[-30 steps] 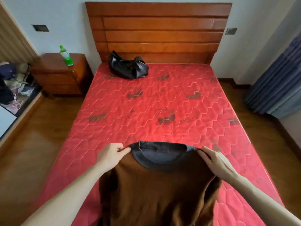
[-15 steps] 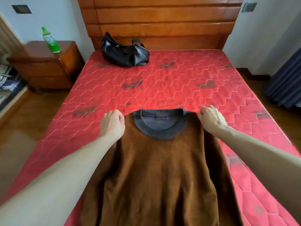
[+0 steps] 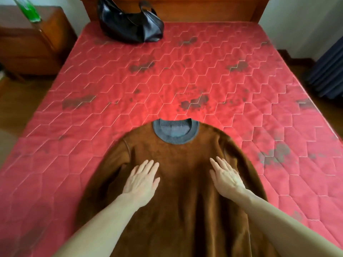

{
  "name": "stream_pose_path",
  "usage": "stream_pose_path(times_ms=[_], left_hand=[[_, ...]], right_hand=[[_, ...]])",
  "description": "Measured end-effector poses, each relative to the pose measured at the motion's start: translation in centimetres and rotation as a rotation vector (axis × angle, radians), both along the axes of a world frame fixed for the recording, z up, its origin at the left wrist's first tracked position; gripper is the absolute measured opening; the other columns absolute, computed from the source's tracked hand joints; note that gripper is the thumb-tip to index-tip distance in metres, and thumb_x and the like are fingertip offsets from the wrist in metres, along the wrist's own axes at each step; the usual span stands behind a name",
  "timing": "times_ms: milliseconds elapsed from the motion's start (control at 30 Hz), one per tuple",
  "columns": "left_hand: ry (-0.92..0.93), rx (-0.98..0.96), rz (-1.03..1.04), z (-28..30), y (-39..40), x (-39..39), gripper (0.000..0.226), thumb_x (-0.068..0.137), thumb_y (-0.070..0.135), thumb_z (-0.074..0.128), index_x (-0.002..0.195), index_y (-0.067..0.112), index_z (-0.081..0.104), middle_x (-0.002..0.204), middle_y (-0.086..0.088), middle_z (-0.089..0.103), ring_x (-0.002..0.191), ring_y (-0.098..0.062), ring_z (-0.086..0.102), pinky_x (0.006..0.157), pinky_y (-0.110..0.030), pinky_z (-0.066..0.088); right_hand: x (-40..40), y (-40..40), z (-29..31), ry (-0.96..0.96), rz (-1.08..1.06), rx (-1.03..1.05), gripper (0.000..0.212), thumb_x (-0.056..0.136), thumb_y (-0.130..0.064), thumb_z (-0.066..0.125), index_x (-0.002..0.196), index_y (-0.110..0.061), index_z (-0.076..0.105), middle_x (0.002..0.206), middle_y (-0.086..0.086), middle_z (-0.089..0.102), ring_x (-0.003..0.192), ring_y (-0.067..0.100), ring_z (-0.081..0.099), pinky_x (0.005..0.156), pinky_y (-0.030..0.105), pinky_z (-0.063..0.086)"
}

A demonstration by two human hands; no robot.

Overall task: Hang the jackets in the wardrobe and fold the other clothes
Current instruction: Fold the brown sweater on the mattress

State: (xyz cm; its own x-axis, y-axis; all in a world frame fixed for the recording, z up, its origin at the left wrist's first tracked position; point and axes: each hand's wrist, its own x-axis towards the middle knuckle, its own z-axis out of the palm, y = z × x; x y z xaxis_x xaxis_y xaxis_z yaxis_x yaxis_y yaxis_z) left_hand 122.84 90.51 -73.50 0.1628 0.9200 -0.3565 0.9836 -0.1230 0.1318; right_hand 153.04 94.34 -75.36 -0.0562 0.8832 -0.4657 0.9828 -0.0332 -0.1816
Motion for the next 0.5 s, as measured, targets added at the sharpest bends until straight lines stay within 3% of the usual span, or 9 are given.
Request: stream_pose_path(times_ms=[200,333,433,500], left_hand=[[-0.026,-0.014,-0.042,-3.0,0.0,4.0,0.066,0.110,0.053,0.021,0.166,0.027,-0.001,0.175,0.001,-0.004,0.161,-0.019,-0.005,0.131,-0.044,0.009],[0.002,-0.112,-0.046,-4.9,-0.9,7.4,0.072,0.107,0.062,0.017,0.163,0.032,-0.016,0.173,-0.002,-0.019,0.159,-0.025,-0.015,0.129,-0.053,0.003],[0.098,-0.151,-0.025,-6.8,-1.7,9.5,0.083,0.098,0.077,0.014,0.155,0.037,-0.032,0.162,-0.004,-0.042,0.153,-0.033,-0.032,0.120,-0.069,-0.010],[0.070,-0.141,0.010,-8.9,-1.8,10.0,0.090,0.094,0.083,0.019,0.151,0.040,-0.037,0.156,-0.005,-0.050,0.148,-0.035,-0.040,0.110,-0.071,-0.023]], right_hand=[[-0.3,-1.7,-2.5,-0.090,0.113,-0.085,0.071,0.108,-0.056,0.025,0.165,-0.031,-0.008,0.173,-0.003,-0.014,0.160,0.020,-0.015,0.130,0.046,-0.004],[0.8,-2.7,-3.5,-0.143,0.177,-0.014,0.076,0.103,-0.068,0.020,0.163,-0.036,-0.015,0.171,-0.006,-0.022,0.157,0.018,-0.023,0.127,0.051,-0.015],[1.8,-3.9,-4.4,-0.139,0.178,0.084,0.076,0.101,-0.072,0.015,0.162,-0.041,-0.015,0.172,-0.008,-0.019,0.158,0.018,-0.021,0.126,0.053,-0.015],[2.4,-3.9,-4.8,-0.118,0.158,0.062,0.077,0.099,-0.075,0.014,0.160,-0.043,-0.020,0.170,-0.010,-0.024,0.157,0.017,-0.024,0.126,0.052,-0.014]])
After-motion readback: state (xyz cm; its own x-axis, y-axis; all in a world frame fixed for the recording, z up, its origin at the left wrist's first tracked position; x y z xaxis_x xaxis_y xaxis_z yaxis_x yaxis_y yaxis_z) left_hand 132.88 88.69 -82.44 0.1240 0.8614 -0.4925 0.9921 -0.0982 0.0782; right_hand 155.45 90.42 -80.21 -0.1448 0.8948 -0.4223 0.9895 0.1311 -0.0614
